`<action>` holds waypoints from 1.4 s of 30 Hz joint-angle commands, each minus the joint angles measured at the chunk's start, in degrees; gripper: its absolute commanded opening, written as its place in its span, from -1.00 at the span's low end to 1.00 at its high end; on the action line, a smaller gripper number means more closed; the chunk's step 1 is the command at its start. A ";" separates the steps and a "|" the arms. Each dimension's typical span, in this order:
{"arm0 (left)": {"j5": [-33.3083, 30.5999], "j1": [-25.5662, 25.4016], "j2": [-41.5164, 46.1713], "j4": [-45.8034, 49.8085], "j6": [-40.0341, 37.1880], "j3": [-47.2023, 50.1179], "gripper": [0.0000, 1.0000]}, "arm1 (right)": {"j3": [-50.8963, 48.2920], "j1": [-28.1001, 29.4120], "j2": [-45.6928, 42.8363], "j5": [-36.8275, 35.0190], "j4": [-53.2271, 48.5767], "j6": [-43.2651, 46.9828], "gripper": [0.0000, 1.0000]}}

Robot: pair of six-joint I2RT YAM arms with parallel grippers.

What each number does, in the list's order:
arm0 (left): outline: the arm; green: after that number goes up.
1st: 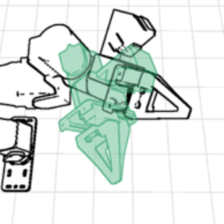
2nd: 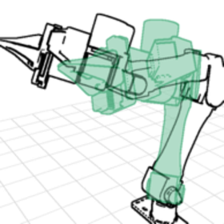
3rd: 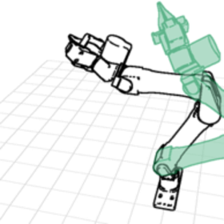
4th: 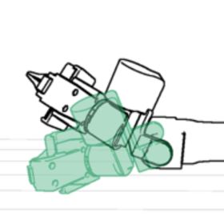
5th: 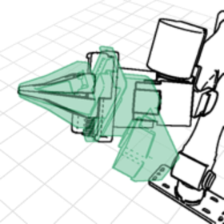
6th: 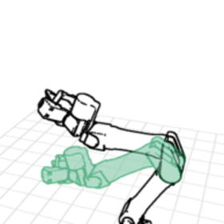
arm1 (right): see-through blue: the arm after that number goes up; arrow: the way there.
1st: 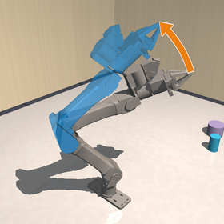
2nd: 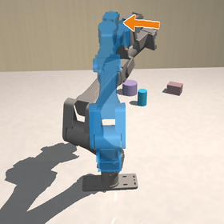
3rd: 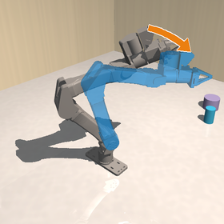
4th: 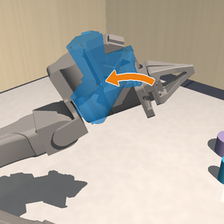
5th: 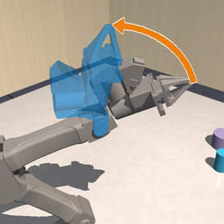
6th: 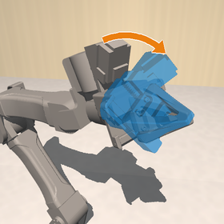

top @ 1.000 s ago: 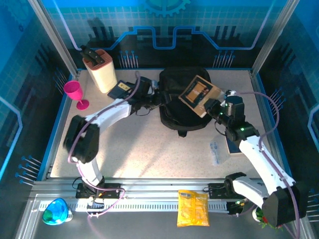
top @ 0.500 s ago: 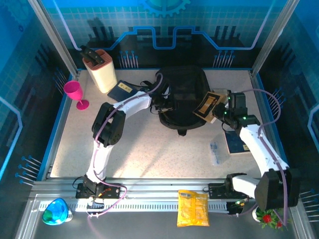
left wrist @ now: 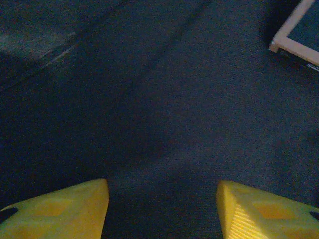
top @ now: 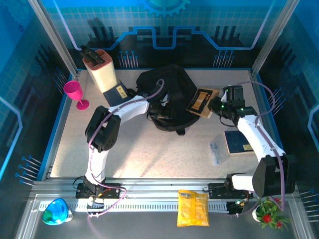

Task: Pack the student bag
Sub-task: Move the student bag to the center of the table, then open the student bag at the center of the table.

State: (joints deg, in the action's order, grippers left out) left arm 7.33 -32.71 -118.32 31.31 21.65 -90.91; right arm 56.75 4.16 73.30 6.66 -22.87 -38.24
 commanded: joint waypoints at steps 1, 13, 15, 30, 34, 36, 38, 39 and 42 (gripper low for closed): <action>1.04 -2.36 3.10 3.00 -9.65 -3.23 0.19 | 2.80 -1.82 -4.83 0.20 -2.09 1.88 -0.69; 1.63 -5.83 4.08 11.61 -34.18 -7.08 0.07 | -0.10 -4.03 -9.58 1.30 -5.17 2.23 -0.68; 1.60 -6.26 3.88 13.03 -36.32 -7.71 0.07 | -0.40 -4.01 -9.73 1.55 -5.14 2.03 -0.68; -8.04 -7.80 0.54 14.66 -44.11 -9.26 -0.13 | -1.51 -4.24 -9.82 2.32 -4.63 1.33 -0.69; -10.50 -7.80 -0.57 14.89 -43.85 -10.38 -0.27 | -1.33 -4.30 -10.02 2.14 -4.72 1.32 -0.68; -11.11 -7.76 -0.76 15.08 -43.83 -10.79 -0.34 | -1.17 -4.41 -10.21 2.05 -4.86 1.32 -0.69; -11.11 -7.76 -1.02 15.44 -44.20 -11.19 -0.35 | -1.03 -4.65 -10.60 2.05 -4.99 1.16 -0.69; -11.55 -7.81 -1.14 15.45 -44.64 -11.16 -0.35 | -0.95 -4.65 -10.84 2.02 -4.98 1.11 -0.69; -14.10 -8.57 -2.06 16.03 -47.22 -11.18 -0.26 | -0.44 -4.95 -11.80 2.05 -5.28 0.89 -0.69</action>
State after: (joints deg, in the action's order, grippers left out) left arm -3.33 -40.47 -118.43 44.86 -22.68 -100.55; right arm 55.33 0.32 64.05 8.03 -29.65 -37.06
